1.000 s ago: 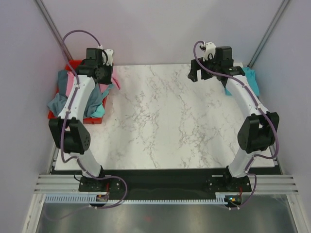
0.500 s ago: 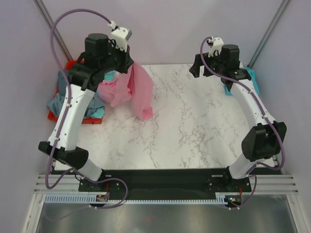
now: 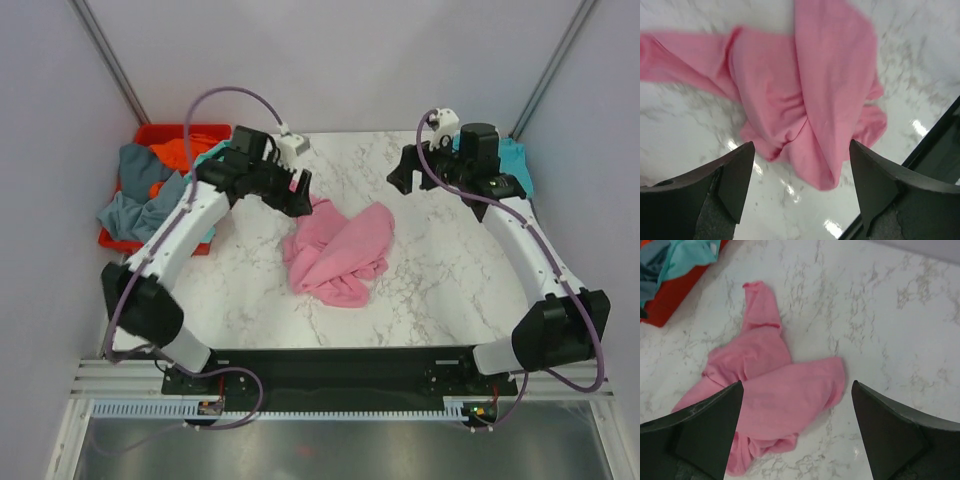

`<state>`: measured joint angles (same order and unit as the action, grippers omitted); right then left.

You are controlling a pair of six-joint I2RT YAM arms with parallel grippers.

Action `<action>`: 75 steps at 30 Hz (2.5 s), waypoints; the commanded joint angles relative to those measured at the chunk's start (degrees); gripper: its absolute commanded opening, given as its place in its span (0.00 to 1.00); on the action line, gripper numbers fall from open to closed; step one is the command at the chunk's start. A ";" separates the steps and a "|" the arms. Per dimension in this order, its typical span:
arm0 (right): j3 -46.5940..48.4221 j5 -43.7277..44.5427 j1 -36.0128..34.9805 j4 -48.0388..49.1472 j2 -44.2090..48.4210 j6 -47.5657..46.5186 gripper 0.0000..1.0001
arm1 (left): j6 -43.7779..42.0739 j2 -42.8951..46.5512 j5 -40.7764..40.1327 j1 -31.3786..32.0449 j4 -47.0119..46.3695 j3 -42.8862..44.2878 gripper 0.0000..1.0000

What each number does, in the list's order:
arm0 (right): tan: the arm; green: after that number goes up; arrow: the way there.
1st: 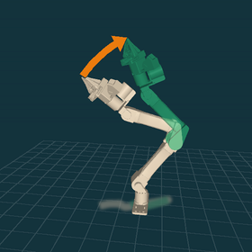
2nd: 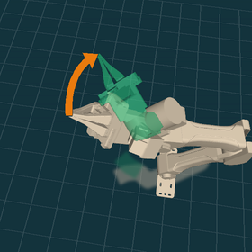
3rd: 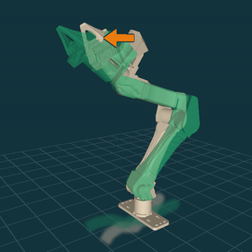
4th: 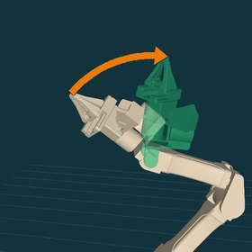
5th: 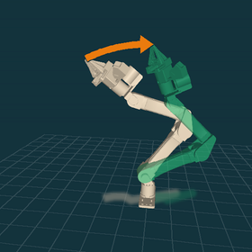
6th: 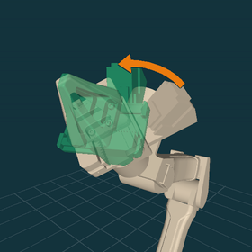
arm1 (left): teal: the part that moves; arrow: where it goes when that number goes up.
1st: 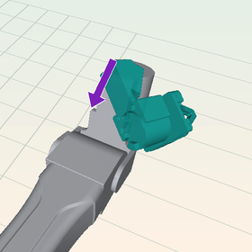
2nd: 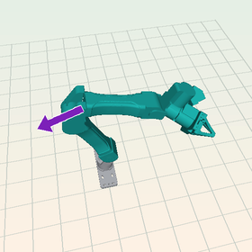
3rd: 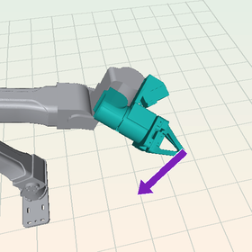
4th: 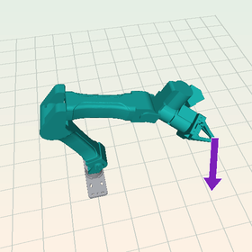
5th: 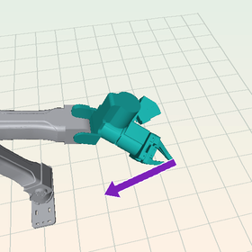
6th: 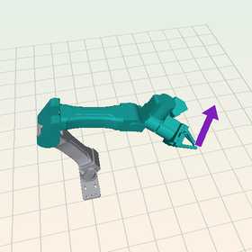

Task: Fold and stack the t-shirts
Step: Move the tshirt to the center of the board, then flatten the tshirt out

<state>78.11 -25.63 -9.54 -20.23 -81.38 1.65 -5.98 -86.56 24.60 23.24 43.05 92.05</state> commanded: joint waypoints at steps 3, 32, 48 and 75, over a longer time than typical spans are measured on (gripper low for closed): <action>-5.42 -6.88 -3.28 -2.27 -3.50 -4.81 0.98 | -4.22 -9.58 -8.58 -0.30 6.71 -8.37 0.83; 10.49 8.31 -14.55 -6.66 -15.74 -15.45 0.98 | -0.97 -38.33 7.73 -3.21 8.02 9.64 0.64; 9.26 7.08 -5.14 -5.35 -12.22 -11.32 0.98 | -3.95 -35.26 14.26 3.39 11.71 10.07 0.02; 3.99 4.63 3.48 -3.15 -7.56 -6.13 0.98 | -6.42 -11.99 -0.78 15.61 9.42 15.29 0.76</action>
<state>83.00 -18.57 -6.26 -24.71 -91.18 -5.21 -12.34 -105.69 28.53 39.88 51.68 113.49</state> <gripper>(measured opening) 0.979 0.748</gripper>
